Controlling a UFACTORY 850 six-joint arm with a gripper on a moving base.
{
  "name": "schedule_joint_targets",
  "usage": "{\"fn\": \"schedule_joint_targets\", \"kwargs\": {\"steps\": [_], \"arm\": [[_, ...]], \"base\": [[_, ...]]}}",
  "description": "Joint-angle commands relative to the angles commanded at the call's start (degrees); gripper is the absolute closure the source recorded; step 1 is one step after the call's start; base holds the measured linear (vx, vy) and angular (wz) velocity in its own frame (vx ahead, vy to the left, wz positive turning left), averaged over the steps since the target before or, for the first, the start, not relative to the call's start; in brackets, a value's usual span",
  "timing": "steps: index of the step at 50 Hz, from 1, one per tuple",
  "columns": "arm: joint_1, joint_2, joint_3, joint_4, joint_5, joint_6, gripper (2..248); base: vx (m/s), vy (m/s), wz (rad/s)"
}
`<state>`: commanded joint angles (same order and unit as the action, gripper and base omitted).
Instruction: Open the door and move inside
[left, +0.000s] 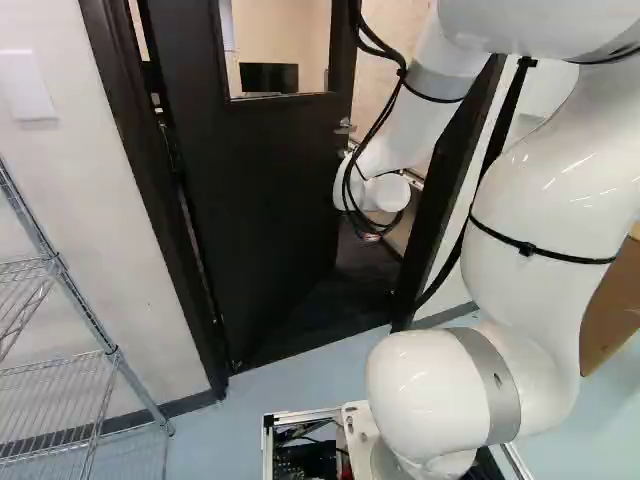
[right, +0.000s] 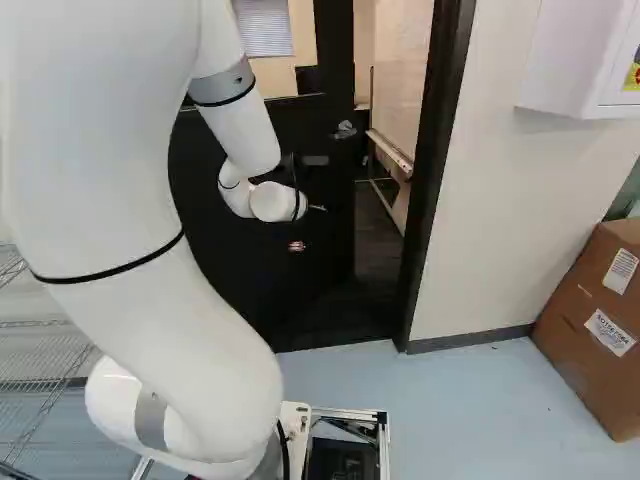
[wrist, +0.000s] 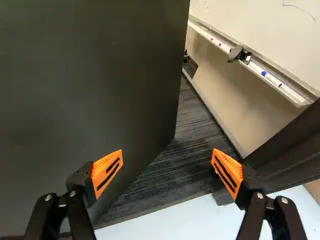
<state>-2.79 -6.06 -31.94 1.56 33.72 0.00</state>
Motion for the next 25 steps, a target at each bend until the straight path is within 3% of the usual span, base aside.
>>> {"fn": "schedule_joint_targets", "kwargs": {"steps": [25], "arm": [[0.0,0.0,0.0,0.0,0.0,0.0,3]], "base": [[0.094,0.052,-0.004]]}}
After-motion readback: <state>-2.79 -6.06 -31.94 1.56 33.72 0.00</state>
